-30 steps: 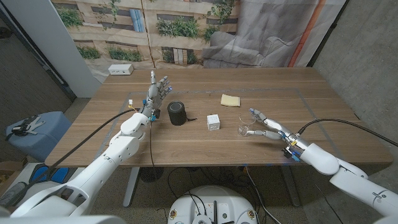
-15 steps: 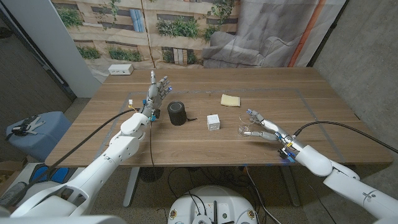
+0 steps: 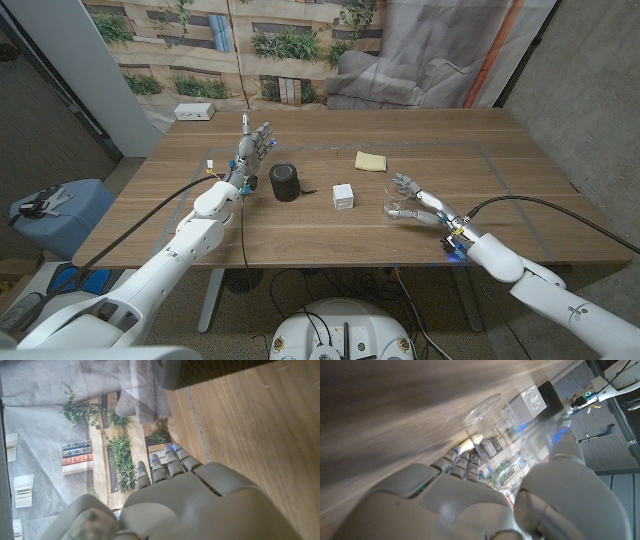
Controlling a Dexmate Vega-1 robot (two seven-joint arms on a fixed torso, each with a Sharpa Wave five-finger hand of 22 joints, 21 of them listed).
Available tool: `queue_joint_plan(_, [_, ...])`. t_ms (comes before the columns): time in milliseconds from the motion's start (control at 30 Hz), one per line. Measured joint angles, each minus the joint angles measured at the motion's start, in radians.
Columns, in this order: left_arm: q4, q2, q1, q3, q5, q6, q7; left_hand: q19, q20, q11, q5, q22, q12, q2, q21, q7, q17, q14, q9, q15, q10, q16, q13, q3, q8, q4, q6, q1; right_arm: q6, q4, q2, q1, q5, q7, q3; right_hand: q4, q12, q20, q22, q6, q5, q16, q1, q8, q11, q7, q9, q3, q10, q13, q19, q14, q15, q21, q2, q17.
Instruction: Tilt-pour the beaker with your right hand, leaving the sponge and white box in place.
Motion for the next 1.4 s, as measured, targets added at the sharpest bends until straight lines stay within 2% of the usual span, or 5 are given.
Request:
queue_joint_plan(133, [0.000, 0.000, 0.000, 0.000, 0.000, 0.000, 0.000, 0.000, 0.000, 0.000, 0.000, 0.000, 0.000, 0.000, 0.000, 0.000, 0.000, 0.000, 0.000, 0.000, 0.000, 0.000, 0.000, 0.000, 0.000, 0.000, 0.000, 0.000, 0.003, 0.011, 0.009, 0.006, -0.012, -0.017, -0.004, 0.000, 0.007, -0.003, 0.000, 0.002, 0.000, 0.008, 0.009, 0.016, -0.008, -0.016, 0.003, 0.000, 0.035, 0.005, 0.018, 0.036, 0.000, 0.000, 0.009, 0.000])
queue_joint_plan(200, [0.000, 0.000, 0.000, 0.000, 0.000, 0.000, 0.000, 0.000, 0.000, 0.000, 0.000, 0.000, 0.000, 0.000, 0.000, 0.000, 0.000, 0.000, 0.000, 0.000, 0.000, 0.000, 0.000, 0.000, 0.000, 0.000, 0.000, 0.000, 0.004, 0.014, 0.011, 0.008, -0.015, -0.022, -0.005, 0.003, 0.011, -0.003, 0.000, 0.007, 0.000, 0.011, 0.021, 0.024, -0.012, -0.028, 0.005, 0.003, 0.054, 0.006, 0.032, 0.049, -0.001, 0.000, -0.003, 0.000])
queue_joint_plan(533, [0.000, 0.000, 0.000, 0.000, 0.000, 0.000, 0.000, 0.000, 0.000, 0.000, 0.000, 0.000, 0.000, 0.000, 0.000, 0.000, 0.000, 0.000, 0.000, 0.000, 0.000, 0.000, 0.000, 0.000, 0.000, 0.000, 0.000, 0.000, 0.004, 0.031, 0.030, 0.019, -0.038, -0.066, -0.014, 0.005, 0.025, -0.004, 0.000, 0.149, 0.000, 0.019, 0.035, 0.085, -0.016, -0.069, 0.009, 0.005, 0.148, 0.015, 0.076, 0.095, -0.002, 0.000, 0.011, 0.003])
queue_joint_plan(1000, [-0.001, 0.000, 0.001, -0.001, 0.000, 0.000, 0.000, 0.000, 0.000, 0.000, 0.000, 0.000, 0.000, 0.000, 0.000, 0.000, 0.000, 0.000, 0.000, 0.000, 0.000, 0.000, 0.000, 0.000, 0.000, 0.000, 0.000, 0.000, -0.006, 0.045, 0.049, 0.033, -0.047, -0.103, -0.024, 0.010, 0.041, -0.003, 0.000, 0.261, -0.005, 0.030, 0.046, 0.130, -0.031, -0.082, 0.011, 0.010, 0.251, 0.012, 0.122, 0.136, -0.004, 0.000, 0.022, 0.003])
queue_joint_plan(1400, [-0.001, 0.000, 0.001, -0.001, 0.000, 0.000, 0.000, 0.000, 0.000, 0.000, 0.000, 0.000, 0.000, 0.000, 0.000, 0.000, 0.000, 0.000, 0.000, 0.000, 0.000, 0.000, 0.000, 0.000, 0.000, 0.000, 0.000, 0.000, -0.015, 0.047, 0.056, 0.035, -0.050, -0.124, -0.029, 0.010, 0.054, -0.005, 0.000, 0.374, -0.013, 0.038, 0.056, 0.176, -0.057, -0.133, 0.014, 0.010, 0.336, 0.012, 0.141, 0.152, -0.002, 0.000, 0.033, 0.007])
